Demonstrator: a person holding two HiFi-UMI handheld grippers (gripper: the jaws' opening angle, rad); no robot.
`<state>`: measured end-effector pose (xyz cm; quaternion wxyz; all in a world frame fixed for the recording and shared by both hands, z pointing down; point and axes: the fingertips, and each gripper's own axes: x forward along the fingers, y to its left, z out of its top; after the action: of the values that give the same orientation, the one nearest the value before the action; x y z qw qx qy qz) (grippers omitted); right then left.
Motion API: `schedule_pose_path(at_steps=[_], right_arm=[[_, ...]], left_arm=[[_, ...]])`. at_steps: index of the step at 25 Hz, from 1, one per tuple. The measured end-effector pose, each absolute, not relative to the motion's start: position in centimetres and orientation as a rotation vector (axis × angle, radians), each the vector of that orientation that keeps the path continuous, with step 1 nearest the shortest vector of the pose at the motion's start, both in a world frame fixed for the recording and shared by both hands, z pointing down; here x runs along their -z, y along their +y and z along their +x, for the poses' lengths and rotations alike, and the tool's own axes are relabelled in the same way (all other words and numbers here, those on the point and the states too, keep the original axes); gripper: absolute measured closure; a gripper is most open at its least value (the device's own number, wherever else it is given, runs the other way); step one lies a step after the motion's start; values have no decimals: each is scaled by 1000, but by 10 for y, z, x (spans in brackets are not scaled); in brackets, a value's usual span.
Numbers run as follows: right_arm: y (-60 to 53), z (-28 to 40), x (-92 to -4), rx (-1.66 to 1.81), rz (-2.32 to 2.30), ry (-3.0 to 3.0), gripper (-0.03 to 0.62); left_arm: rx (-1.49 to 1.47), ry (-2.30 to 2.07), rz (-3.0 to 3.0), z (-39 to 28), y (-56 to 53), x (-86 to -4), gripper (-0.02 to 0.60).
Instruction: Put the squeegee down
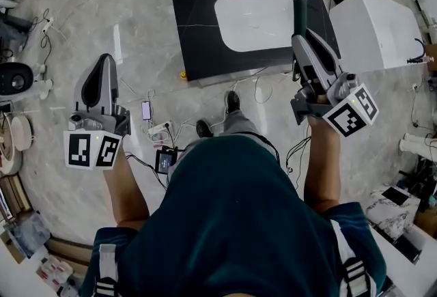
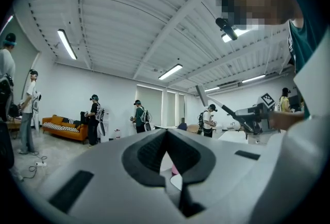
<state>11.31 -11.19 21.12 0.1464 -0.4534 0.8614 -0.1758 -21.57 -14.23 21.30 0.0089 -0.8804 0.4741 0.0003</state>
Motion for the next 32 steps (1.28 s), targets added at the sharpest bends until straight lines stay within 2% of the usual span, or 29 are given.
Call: schedule_pose_path(at_steps=[32], right_arm=[[-282, 101, -332, 893, -1108, 2567, 502]], left_arm=[[139, 1824, -2705, -208, -189, -275, 577]])
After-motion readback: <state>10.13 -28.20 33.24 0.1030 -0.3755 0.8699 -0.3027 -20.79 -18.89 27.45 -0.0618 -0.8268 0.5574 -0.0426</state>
